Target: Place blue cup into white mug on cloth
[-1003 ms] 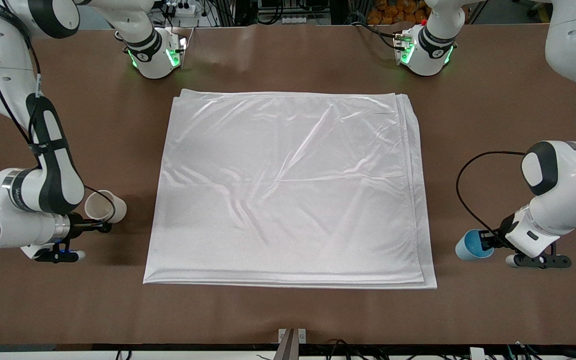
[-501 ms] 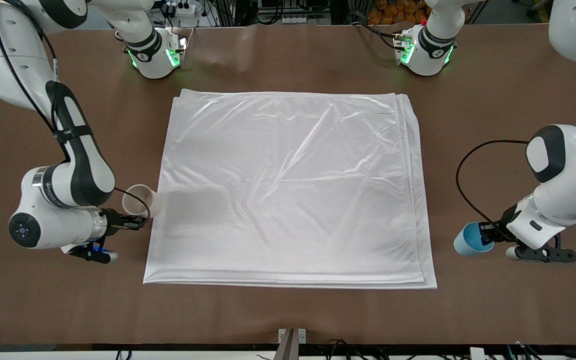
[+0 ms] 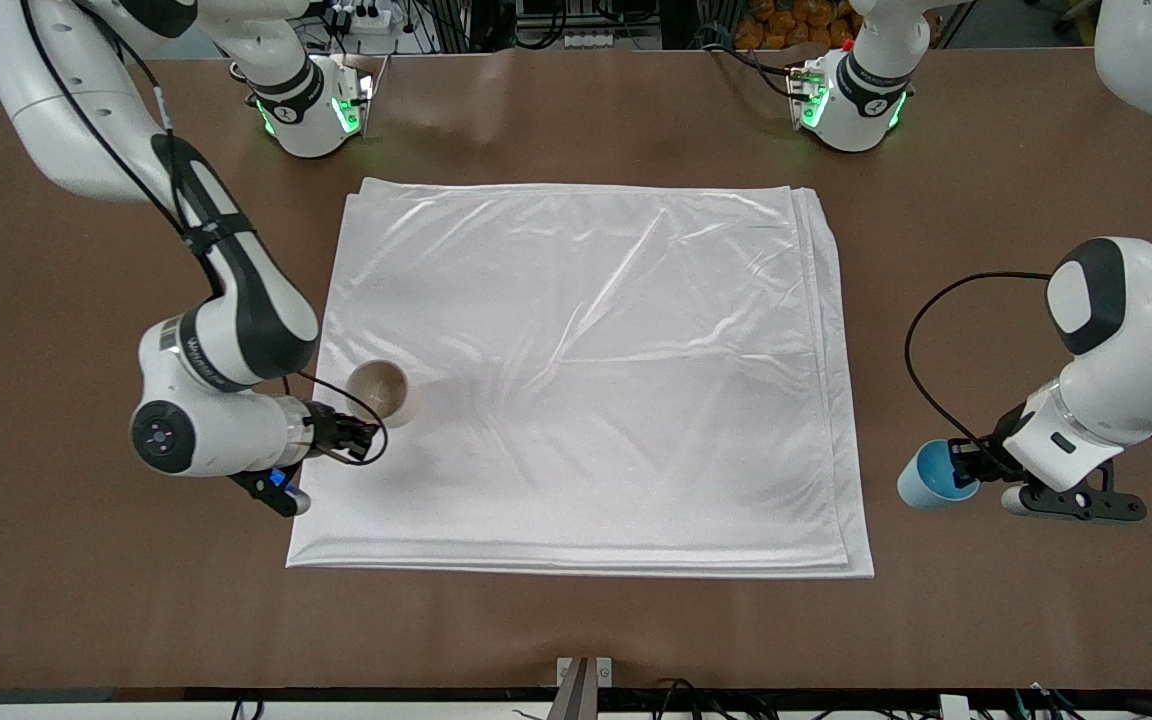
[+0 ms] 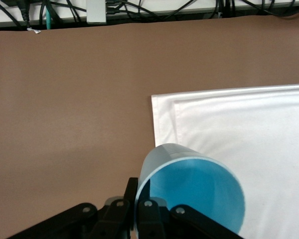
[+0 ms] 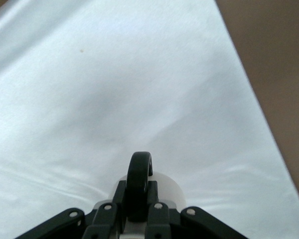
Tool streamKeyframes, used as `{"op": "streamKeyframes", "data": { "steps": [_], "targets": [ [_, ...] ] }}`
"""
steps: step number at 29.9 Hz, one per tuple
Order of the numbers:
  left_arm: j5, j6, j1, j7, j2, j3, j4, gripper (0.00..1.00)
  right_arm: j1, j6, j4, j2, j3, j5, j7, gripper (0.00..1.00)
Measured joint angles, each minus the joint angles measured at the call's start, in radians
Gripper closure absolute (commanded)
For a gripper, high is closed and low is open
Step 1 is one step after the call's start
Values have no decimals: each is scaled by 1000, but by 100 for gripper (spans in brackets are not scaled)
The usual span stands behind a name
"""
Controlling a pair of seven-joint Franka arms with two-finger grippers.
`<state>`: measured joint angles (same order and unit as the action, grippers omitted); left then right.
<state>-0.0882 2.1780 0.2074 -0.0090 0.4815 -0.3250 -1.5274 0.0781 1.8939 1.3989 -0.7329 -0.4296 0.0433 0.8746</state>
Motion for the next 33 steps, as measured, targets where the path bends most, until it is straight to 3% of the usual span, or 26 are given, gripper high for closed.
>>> {"op": "streamKeyframes", "data": {
  "steps": [18, 33],
  "targets": [
    [0, -25, -1, -14, -23, -40, 0, 100, -291, 185, 2, -3, -3, 0, 600, 94],
    [0, -65, -4, -188, -44, -128, 0, 100, -359, 323, 24, -71, 15, 0, 692, 91]
  ]
}}
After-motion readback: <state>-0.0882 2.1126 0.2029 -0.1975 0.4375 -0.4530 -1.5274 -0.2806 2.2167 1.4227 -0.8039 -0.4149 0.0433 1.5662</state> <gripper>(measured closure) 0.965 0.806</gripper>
